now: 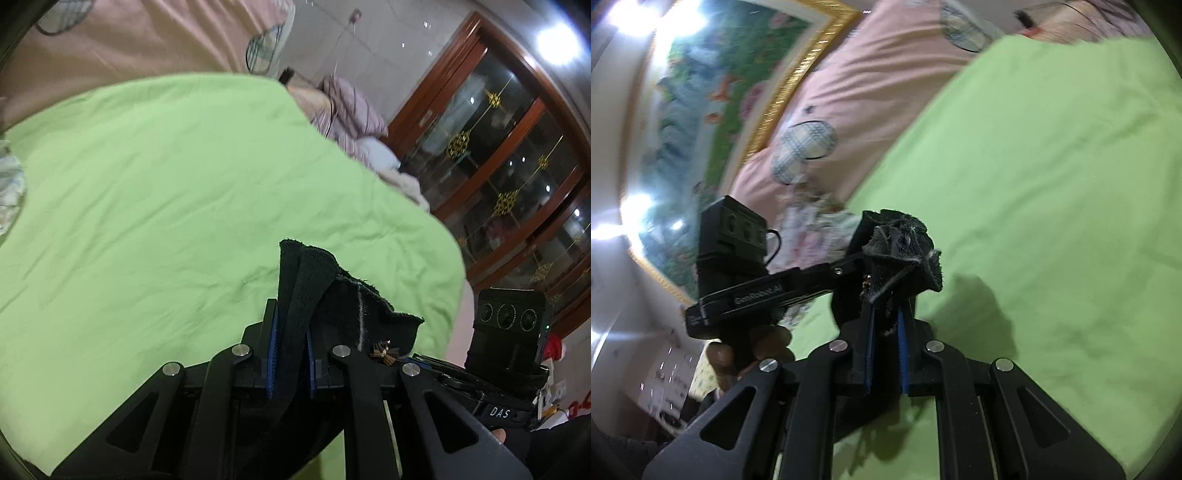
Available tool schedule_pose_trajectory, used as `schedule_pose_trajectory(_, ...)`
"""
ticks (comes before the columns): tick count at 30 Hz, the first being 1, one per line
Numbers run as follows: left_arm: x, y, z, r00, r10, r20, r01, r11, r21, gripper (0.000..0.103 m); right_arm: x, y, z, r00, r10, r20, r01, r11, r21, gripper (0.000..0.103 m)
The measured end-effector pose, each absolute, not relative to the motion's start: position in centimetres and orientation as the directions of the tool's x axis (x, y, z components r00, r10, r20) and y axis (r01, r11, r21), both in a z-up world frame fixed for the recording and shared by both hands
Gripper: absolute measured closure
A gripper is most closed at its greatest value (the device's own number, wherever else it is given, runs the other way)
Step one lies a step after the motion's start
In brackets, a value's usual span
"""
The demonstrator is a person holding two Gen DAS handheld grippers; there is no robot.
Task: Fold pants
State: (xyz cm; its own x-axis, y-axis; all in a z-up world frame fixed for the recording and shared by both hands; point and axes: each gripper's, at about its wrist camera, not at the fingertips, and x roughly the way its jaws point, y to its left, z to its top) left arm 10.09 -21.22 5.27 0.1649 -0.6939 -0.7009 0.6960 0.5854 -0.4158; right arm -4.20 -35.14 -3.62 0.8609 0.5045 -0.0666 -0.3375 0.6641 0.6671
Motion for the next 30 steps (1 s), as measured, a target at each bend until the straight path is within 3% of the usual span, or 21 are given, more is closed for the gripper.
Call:
schedule_pose_trajectory(6,8.4,-16.7,7.8,0.224,-0.739,-0.635,0.668,0.591,-0.452,0.092,-5.7,-31.7,-1.2,0.813,0.581,-0.020,-0.453,0.655,0.605,0.091)
schedule_pose_trajectory(13,5.5,-11.6,9.1,0.321,-0.738,-0.593,0.647,0.628,-0.432,0.092,-6.5,-27.5,0.1,0.761,0.647,-0.043,-0.522,0.650,0.552,0.091)
schedule_pose_trajectory(30,4.5,-1.3,3.6,0.391,-0.707,-0.590,0.474,0.704,-0.529,0.091,-2.8,-18.7,-2.9,0.621,0.754,-0.214,-0.570,0.621,0.538,0.091)
